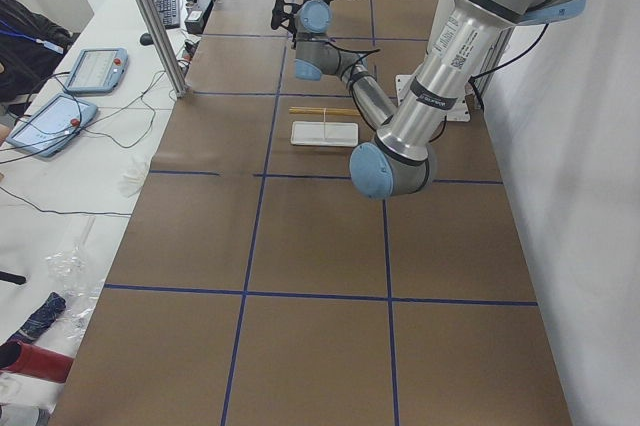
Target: Hang towel on rack
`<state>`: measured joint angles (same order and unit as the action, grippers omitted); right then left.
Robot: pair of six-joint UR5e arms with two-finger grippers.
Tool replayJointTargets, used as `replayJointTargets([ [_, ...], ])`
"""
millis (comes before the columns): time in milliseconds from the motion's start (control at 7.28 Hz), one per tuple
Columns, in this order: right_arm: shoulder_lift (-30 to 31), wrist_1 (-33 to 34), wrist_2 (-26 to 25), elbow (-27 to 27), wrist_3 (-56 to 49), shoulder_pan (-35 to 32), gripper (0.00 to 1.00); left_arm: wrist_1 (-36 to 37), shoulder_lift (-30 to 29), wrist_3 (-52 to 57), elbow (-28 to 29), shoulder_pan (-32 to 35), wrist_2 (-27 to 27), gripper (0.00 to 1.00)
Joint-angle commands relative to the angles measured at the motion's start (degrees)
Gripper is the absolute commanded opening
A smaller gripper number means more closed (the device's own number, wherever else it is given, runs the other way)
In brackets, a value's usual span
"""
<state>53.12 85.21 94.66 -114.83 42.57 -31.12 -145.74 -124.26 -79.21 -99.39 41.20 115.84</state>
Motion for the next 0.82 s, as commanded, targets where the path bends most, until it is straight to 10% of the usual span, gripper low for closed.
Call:
replayJointTargets([
  [0, -0.12, -0.04, 0.09, -0.04, -0.03, 0.18, 0.0, -0.33, -0.89, 2.31, -0.1, -1.12, 0.0, 0.84],
  [687, -0.38, 0.05, 0.88, -0.92, -0.12, 0.71, 0.0, -0.6, -1.25, 2.4, 0.07, -1.12, 0.53, 0.71],
])
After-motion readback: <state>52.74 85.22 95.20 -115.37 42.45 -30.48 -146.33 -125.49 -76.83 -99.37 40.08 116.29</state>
